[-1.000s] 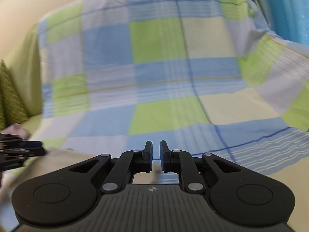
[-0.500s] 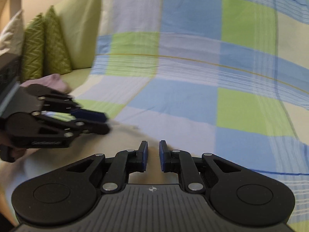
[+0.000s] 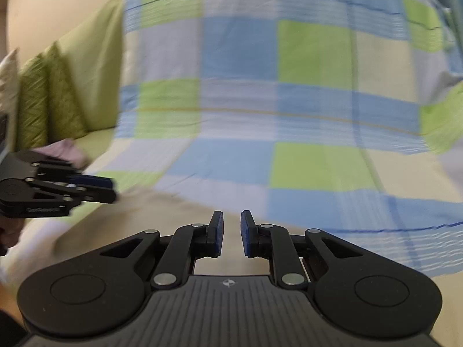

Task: Fold clothes
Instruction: 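Release the shirt and smooth the folded shirt flat with both grippers open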

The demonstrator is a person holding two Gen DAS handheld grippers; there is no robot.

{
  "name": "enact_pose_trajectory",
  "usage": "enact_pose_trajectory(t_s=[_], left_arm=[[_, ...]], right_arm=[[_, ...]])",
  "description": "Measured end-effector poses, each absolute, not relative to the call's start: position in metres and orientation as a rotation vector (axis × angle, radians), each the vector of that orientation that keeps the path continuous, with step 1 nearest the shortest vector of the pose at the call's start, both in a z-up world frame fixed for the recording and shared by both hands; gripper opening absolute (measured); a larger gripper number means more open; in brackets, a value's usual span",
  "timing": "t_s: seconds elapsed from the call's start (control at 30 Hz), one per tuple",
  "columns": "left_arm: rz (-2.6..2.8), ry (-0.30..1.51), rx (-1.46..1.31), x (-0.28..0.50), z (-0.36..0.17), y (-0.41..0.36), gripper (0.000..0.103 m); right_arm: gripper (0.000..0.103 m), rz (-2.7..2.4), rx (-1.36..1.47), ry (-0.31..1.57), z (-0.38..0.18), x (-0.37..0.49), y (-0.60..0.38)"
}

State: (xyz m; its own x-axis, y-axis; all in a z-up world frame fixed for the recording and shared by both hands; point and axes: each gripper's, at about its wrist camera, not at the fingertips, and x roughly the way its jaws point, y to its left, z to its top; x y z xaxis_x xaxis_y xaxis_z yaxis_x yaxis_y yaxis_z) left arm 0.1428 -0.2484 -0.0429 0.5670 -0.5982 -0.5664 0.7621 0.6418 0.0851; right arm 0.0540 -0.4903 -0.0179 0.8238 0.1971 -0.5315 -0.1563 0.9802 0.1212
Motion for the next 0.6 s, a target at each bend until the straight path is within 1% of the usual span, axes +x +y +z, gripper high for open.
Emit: enact_pose_trajectory(t_s=[0.1, 0.17, 0.27, 0.6], left_arm=[[-0.828, 0.555, 0.393, 0.128, -0.058, -0.258, 0.015], [-0.819, 0.564, 0.361, 0.128, -0.064, -0.254, 0.015], [-0.804, 0.589, 0.337, 0.133, -0.062, -0.249, 0.015], [-0.766, 0.624, 0.382, 0.132, -0.057, -0.25, 0.015]], right_arm=[[0.017, 0.274, 0.028, 0.637, -0.028, 0.059, -0.462], [0.017, 0.288, -0.024, 0.686, -0.038, 0.062, -0.449], [0.016, 0.272, -0.026, 0.688, -0.042, 0.057, -0.455], [0.016, 0.137, 0.019, 0.716, -0.042, 0.032, -0.491]])
